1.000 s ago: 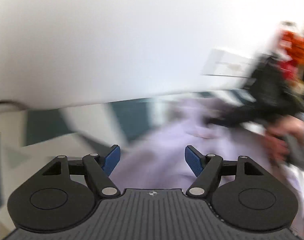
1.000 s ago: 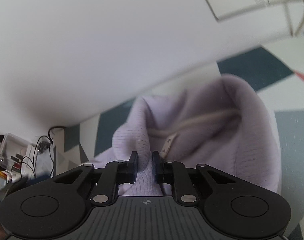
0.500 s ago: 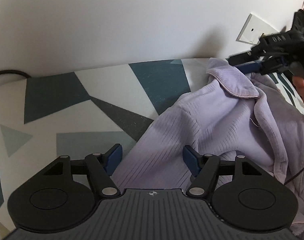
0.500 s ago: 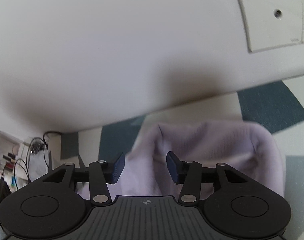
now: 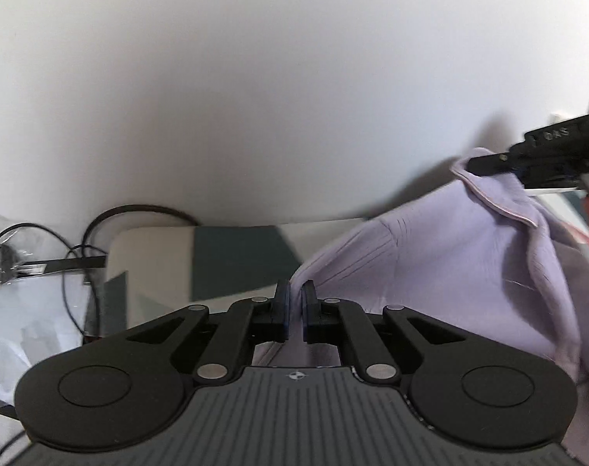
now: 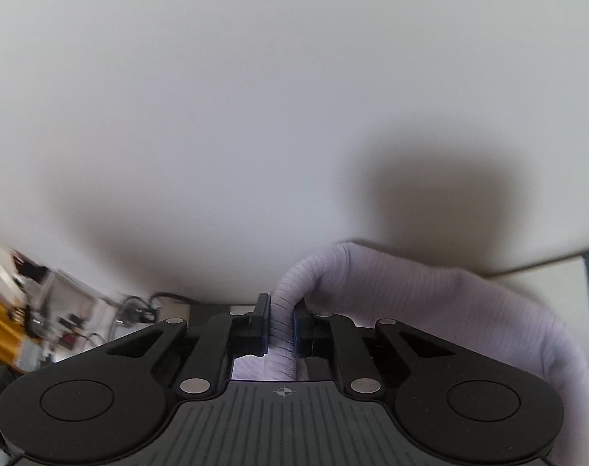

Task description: Fold clothes

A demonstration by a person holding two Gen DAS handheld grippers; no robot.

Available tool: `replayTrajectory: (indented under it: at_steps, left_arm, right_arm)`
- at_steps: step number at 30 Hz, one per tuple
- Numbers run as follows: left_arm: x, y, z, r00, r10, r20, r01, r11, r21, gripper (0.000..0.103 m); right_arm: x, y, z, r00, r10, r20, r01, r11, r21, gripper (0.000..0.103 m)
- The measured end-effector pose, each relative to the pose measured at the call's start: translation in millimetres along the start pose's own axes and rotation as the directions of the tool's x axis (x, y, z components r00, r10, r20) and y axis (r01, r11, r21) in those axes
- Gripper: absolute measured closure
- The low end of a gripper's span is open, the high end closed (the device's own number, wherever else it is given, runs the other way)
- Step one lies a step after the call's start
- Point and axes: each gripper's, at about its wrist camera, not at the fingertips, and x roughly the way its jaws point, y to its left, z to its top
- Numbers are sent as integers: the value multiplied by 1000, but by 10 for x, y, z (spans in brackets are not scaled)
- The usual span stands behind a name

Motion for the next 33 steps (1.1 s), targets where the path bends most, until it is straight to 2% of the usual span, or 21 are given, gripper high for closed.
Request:
replayTrajectory:
  at_steps: [4,7,9,10,11,12,13,14,16,18,20,22,23,25,28,29,31,33]
  left_arm:
    - [376,-166,-101,995,88,-40,-85,994,73,97]
    - [445,-142,-223,993,106,-48,-105,994,34,95]
    - [443,-166,-237,989,140,-38,-139,990,29,88]
    - [428,-187,-227,985,167,-40,-166,986,34,70]
    - [391,-204,-211,980,198,-35,-197,979,44,38]
    - [338,-217,-193,974,225,-21,-223,973,57,27]
    - [258,-227,-181,972,233,6,-233,970,63,25]
    - [159,-237,-170,975,217,34,-219,974,62,25]
    - [-16,-289,-137,985,163,61,-167,984,58,25]
    - [-169,-406,-102,994,85,66,-90,994,67,25]
    - [-298,-550,-61,998,1,64,-6,997,81,25]
    - [-361,-770,-6,994,-99,39,95,990,105,25]
    - [-373,-881,30,988,-153,21,149,983,109,25]
    - [-337,-1140,132,962,-271,-26,272,958,93,25]
    - [-246,-1628,232,925,-372,-80,380,916,131,25]
    - [-196,-1811,232,918,-382,-108,395,905,159,25]
    - [-130,-2133,188,900,-402,-169,431,880,202,25]
    - [-140,-2375,132,870,-440,-222,485,843,232,25]
  right_arm:
    - [371,47,-91,994,-105,11,106,990,-90,93]
    - [574,0,-188,986,-166,1,164,977,-136,93]
    - [589,4,-228,985,-174,14,174,972,-155,87]
    - [595,7,-248,984,-178,20,179,970,-164,81]
    - [524,10,-231,984,-180,17,181,974,-135,75]
    - [447,12,-211,983,-182,13,182,978,-103,62]
    - [370,15,-191,983,-183,9,184,980,-71,52]
    - [194,14,-165,985,-166,36,167,985,-45,52]
    - [-270,-37,-134,988,-104,116,106,994,-8,48]
    - [-804,-178,-113,977,-91,195,84,995,47,47]
    - [-1318,-375,-147,960,-143,242,120,987,108,47]
    - [-1747,-569,-255,939,-233,253,201,969,146,47]
    - [-1930,-665,-342,926,-286,246,253,954,159,47]
    - [-2210,-854,-550,900,-378,215,340,920,194,47]
    - [-2472,-1086,-946,873,-461,156,419,876,240,47]
    - [-2542,-1124,-1125,872,-471,134,431,868,249,47]
    - [-2409,-997,-1510,881,-461,104,428,872,238,47]
    - [-2463,-854,-1734,895,-434,103,412,893,183,45]
